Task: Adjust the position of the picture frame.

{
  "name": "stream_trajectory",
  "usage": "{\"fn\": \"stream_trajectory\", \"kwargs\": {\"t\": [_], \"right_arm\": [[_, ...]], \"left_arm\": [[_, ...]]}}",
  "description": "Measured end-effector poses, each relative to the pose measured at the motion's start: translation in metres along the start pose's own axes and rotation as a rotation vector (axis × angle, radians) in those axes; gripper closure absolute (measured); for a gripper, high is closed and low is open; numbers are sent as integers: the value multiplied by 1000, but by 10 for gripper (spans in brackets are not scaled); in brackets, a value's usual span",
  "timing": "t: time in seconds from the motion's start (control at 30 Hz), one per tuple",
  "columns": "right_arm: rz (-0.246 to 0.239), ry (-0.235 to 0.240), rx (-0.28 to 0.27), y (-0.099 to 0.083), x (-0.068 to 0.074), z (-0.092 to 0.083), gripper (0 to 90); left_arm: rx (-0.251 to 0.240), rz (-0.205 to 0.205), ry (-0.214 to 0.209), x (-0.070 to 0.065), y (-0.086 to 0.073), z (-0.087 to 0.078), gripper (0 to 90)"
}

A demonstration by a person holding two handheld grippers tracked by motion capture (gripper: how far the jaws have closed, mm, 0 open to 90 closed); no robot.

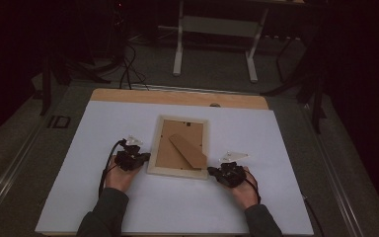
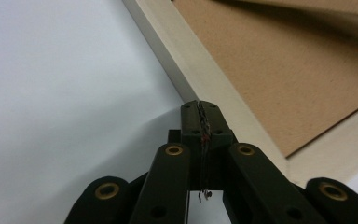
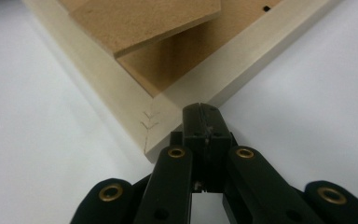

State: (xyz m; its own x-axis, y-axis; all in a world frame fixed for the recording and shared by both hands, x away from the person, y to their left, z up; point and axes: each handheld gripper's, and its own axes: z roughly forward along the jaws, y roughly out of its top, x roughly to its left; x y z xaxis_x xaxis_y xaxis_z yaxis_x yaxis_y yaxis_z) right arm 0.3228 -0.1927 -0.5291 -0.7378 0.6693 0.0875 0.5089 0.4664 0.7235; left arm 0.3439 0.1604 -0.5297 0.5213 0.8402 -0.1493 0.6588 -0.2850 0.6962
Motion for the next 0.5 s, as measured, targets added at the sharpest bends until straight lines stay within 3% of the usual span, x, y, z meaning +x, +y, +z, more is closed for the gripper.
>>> {"fn": "stream_trajectory", "kwargs": {"t": [0.27, 0.5], "right_arm": [[-43, 25, 6, 3, 12, 3, 900], [-62, 43, 4, 4, 19, 4, 900]], "left_arm": [[-15, -18, 12, 5, -6, -8, 900], [-56, -7, 24, -1, -8, -23, 900]]}}
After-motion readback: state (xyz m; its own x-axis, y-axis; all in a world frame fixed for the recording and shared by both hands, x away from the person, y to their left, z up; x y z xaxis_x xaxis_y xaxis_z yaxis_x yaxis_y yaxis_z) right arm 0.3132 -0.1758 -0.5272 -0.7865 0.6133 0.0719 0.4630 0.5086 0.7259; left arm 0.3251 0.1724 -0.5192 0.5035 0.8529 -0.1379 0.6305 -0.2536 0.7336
